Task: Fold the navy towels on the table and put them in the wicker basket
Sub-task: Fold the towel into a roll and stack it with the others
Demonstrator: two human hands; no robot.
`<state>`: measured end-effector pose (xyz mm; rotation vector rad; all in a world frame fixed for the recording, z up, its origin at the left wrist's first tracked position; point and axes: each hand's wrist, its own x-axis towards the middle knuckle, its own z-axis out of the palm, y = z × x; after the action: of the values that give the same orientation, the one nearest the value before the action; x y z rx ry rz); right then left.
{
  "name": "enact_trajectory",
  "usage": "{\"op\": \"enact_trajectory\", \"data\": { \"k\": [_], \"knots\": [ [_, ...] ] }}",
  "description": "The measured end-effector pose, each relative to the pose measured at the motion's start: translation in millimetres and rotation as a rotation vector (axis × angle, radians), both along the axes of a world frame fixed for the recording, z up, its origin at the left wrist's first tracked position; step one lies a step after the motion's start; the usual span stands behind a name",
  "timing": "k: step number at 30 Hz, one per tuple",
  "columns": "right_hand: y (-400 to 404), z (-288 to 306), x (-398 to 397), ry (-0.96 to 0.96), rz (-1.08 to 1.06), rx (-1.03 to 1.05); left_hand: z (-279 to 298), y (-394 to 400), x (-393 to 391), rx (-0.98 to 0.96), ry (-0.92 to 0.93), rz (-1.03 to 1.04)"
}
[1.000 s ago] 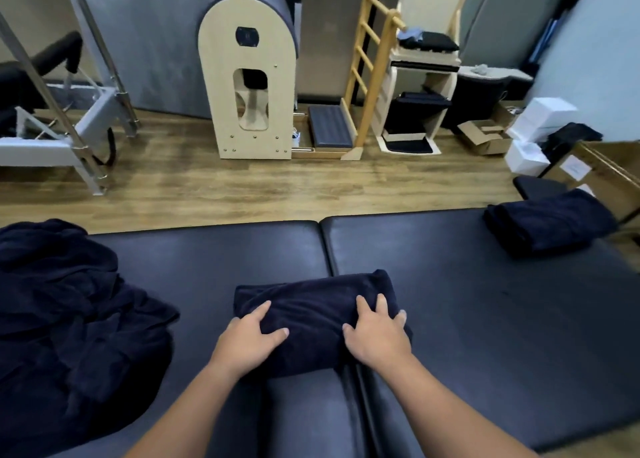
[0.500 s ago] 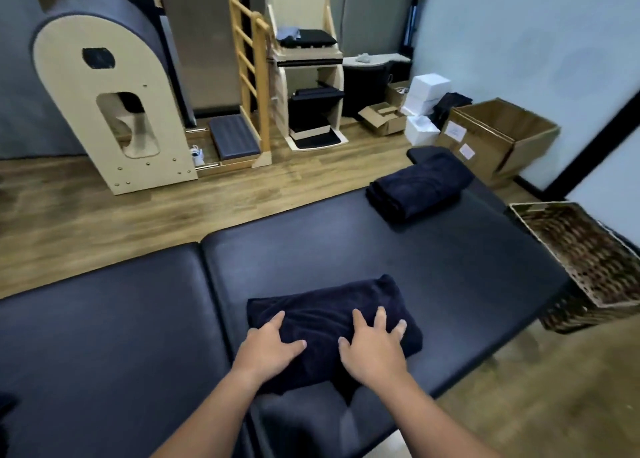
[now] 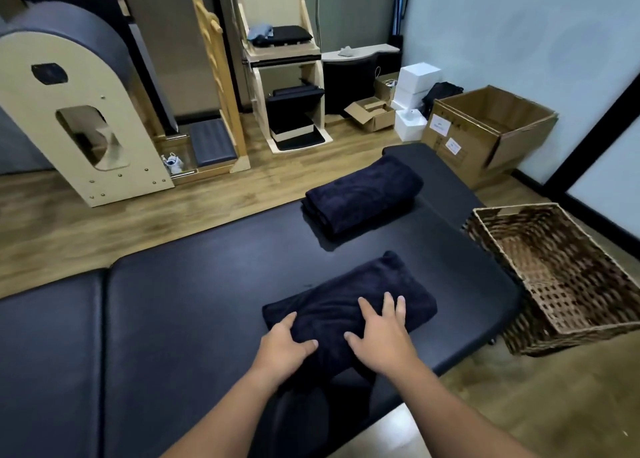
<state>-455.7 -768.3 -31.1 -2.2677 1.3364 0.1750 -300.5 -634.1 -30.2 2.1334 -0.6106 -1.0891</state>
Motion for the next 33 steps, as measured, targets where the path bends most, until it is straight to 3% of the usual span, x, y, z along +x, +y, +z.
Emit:
{"op": "enact_trajectory", "data": {
  "k": [16, 21, 28, 33],
  "knots": [
    [-220, 3, -4, 0.058, -0.012, -0.017, -20, -213, -5, -0.018, -0.052, -0.111],
    [-268, 4, 2, 0.027, 0.071, -0.044, -15, -255, 3, -0.043, -0.147, 0.005],
    [-313, 5, 7, 0.015, 0.24, 0.094, -16, -266, -5, 0.067, -0.163, 0.061],
    [-305, 5, -2, 0.106, 0.402, 0.032, -6, -250, -38, 0.097, -0.241, 0.18]
  ]
}}
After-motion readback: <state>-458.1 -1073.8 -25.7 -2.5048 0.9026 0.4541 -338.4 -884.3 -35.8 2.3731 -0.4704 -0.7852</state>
